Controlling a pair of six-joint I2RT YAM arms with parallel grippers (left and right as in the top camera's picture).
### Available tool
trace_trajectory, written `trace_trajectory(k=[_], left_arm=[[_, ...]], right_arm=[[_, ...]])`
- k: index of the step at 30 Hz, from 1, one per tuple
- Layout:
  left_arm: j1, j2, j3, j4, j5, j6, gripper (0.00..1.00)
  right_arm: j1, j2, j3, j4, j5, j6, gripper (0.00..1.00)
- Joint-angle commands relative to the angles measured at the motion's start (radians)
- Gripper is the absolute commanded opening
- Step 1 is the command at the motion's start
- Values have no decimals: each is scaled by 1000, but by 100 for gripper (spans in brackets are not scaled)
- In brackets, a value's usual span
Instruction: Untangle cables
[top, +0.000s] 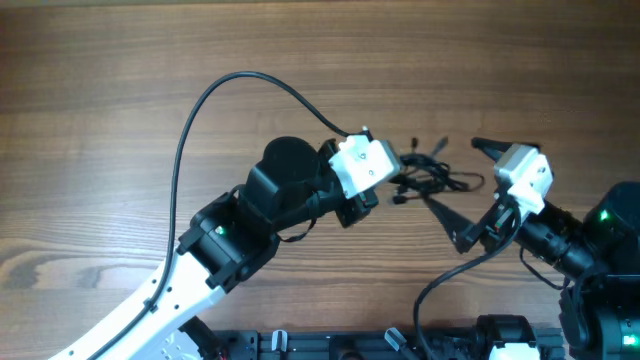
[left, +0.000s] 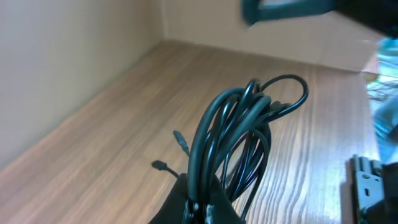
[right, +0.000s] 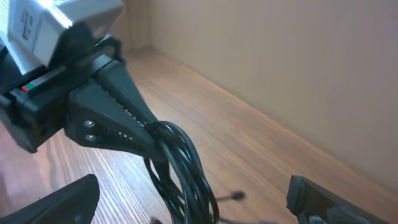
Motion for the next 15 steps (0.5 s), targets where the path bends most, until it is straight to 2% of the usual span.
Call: trace_trajectory(k=[1, 6, 7, 8, 9, 10, 13, 15], left_arm=[[-10, -1, 1, 51, 158, 80, 4], [-10, -2, 1, 66, 250, 86, 4], [-10, -2, 1, 66, 288, 108, 4], [-10, -1, 1, 66, 294, 109, 4], [-10, -1, 1, 66, 294, 109, 4], [-10, -1, 1, 68, 294, 109, 4], [-10, -1, 1, 106, 293, 101, 6], [-10, -2, 1, 121, 283, 97, 66]], right_arm=[[-4, 0, 17, -10, -57, -85, 93], [-4, 0, 17, -12, -50, -124, 86], [-4, 0, 17, -12, -50, -125, 73], [-4, 0, 17, -12, -50, -124, 47], [-4, 0, 17, -12, -50, -123, 15], [-4, 0, 17, -14, -50, -122, 4], [-4, 0, 17, -26, -50, -120, 4], [-4, 0, 17, -24, -50, -119, 4]])
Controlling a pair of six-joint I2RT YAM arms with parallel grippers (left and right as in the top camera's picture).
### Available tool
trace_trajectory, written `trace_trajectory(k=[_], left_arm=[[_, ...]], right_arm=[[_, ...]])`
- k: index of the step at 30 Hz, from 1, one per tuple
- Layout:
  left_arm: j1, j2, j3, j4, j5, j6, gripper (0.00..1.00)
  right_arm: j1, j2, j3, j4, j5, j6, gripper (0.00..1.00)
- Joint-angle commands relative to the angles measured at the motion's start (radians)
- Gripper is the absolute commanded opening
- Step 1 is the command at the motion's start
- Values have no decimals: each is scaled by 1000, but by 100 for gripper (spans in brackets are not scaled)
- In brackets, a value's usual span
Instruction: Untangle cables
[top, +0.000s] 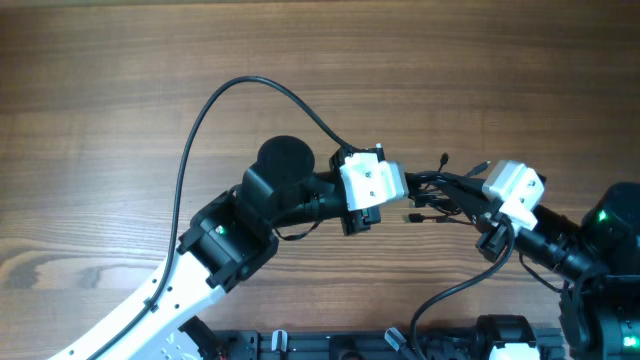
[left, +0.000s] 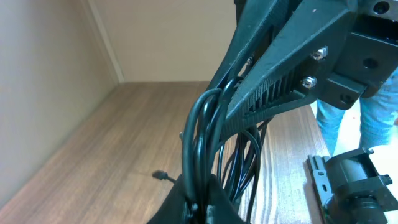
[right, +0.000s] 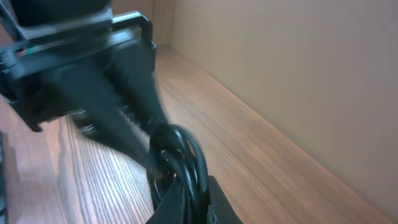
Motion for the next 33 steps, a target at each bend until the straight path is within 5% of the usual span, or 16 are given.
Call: trace_trajectory(k=[1, 2, 7, 14, 21, 33], left_arm=[[-9, -2, 3, 26, 35, -23, 87], [-8, -3, 3, 39, -28, -122, 100], [-8, -50, 3, 45, -355, -501, 100], [-9, -90, 3, 52, -406, -1012, 100], [-9, -90, 3, 98, -253, -1065, 100], [-10, -84, 3, 137, -190, -1070, 39]], right_arm=[[-5, 0, 16, 6, 18, 2, 4], [-5, 0, 16, 18, 47, 40, 4], [-5, 0, 16, 146, 202, 382, 4], [-5, 0, 16, 291, 87, 610, 4], [-5, 0, 16, 391, 0, 724, 4], [-5, 0, 16, 449, -100, 865, 4]])
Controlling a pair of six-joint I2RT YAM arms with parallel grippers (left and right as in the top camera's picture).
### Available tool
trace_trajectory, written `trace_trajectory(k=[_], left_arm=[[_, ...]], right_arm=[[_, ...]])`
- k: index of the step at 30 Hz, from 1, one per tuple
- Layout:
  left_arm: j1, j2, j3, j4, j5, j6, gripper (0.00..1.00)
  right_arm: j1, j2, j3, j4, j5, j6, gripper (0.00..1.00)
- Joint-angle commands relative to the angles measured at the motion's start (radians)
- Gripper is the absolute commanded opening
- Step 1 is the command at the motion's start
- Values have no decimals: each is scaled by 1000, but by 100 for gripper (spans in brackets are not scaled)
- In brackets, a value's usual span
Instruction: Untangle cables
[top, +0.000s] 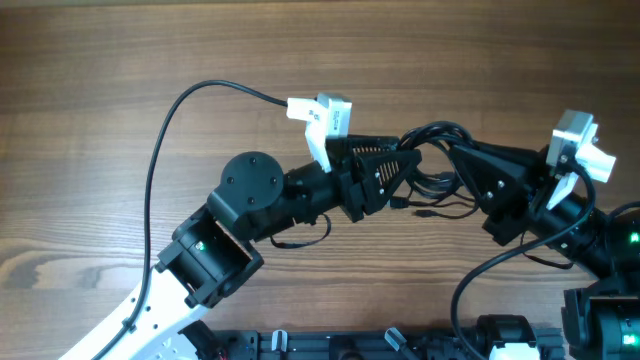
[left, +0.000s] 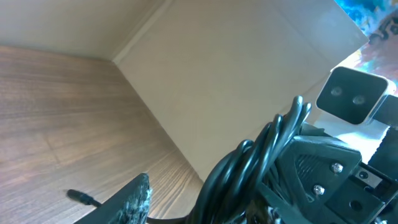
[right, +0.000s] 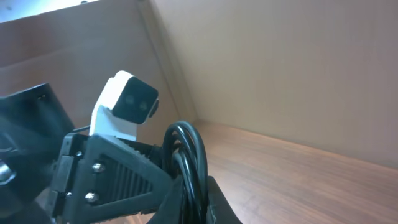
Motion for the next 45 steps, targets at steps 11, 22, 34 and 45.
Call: trace_trajectory(k=[11, 22, 34, 45], left_arm=[[15, -6, 3, 0, 16, 17, 4], [208, -42, 3, -181, 16, 45, 4], [205, -42, 3, -175, 58, 569, 4], [205, -40, 3, -105, 291, 647, 4]], right_arm=[[-4, -2, 16, 13, -8, -13, 4], [-4, -2, 16, 25, 29, -35, 4], [-4, -2, 16, 8, 35, -89, 67], [-4, -2, 16, -253, -29, -992, 90]])
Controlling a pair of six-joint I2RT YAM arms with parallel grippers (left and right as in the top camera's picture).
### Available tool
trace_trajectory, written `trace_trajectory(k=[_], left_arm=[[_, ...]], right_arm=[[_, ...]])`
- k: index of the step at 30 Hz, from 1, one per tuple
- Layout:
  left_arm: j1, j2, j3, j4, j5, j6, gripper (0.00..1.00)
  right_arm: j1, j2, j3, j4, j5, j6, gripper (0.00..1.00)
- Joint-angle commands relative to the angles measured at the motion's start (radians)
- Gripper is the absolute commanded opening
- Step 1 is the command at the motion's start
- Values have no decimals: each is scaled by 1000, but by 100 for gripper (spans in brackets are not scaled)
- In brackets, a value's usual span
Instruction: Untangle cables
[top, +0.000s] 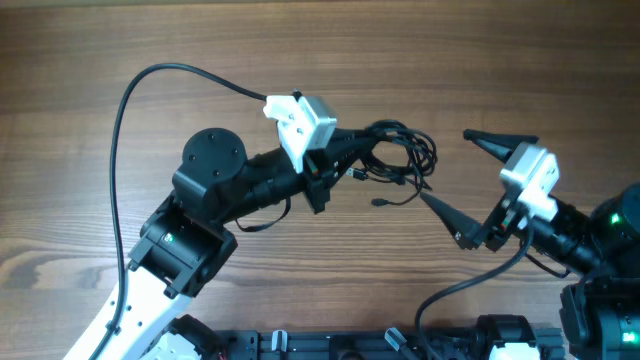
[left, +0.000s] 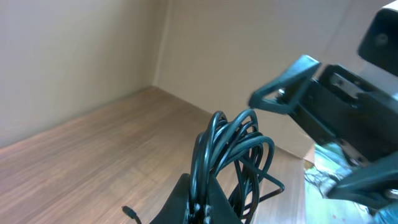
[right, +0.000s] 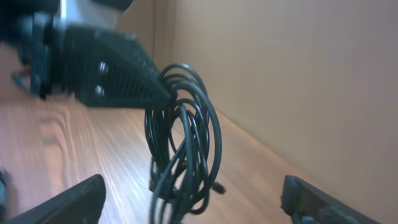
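Note:
A tangled bundle of black cables (top: 393, 157) hangs above the wooden table at mid-right. My left gripper (top: 340, 160) is shut on the bundle's left side; the left wrist view shows the loops (left: 233, 152) rising from between its fingers. My right gripper (top: 470, 185) stands open to the right of the bundle, apart from it. In the right wrist view the cable loops (right: 183, 137) dangle in front of its spread fingers (right: 68, 202), held by the left gripper (right: 158, 96). Loose plug ends (top: 378, 202) trail under the bundle.
The left arm's own black cable (top: 150, 90) arcs over the table at upper left. The wooden table (top: 90, 200) extends to all sides. Arm bases and a rail (top: 330, 345) line the near edge.
My right gripper has let go of the bundle and drawn back to the right, now open. My left gripper, now shut on the bundle, has shifted left with it.
First my left gripper held the bundle while the right stood open beside it. Then the right gripper was shut on the bundle too. Later the right gripper gripped it with the left open at it. Now only the left holds it, further left.

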Motion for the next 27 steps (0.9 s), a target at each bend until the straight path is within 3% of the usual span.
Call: trace_trajectory(k=[1, 8, 11, 13, 14, 17, 20, 23, 27], left_arm=[[3, -6, 1, 7, 95, 50, 4], [-31, -1, 1, 11, 150, 76, 4], [-71, 14, 1, 27, 150, 76, 4], [-94, 26, 1, 44, 145, 76, 4], [-94, 27, 1, 42, 119, 74, 4], [-94, 27, 1, 41, 48, 25, 4], [-94, 27, 1, 28, -158, -111, 4], [-94, 27, 1, -18, -373, -246, 4], [-93, 27, 1, -82, -537, -349, 4]], right_arm=[[-4, -8, 16, -1, -32, -319, 88], [-4, -6, 16, 0, -119, -423, 57], [-4, 9, 15, -5, -159, -422, 53], [-4, 24, 15, -11, -157, -422, 17], [-4, 30, 15, -11, -157, -422, 4], [-4, 31, 16, -10, -137, -421, 4], [-4, 31, 16, -10, -74, -405, 4], [-4, 31, 16, 21, 27, -301, 4], [-4, 31, 16, 43, 32, -274, 4]])
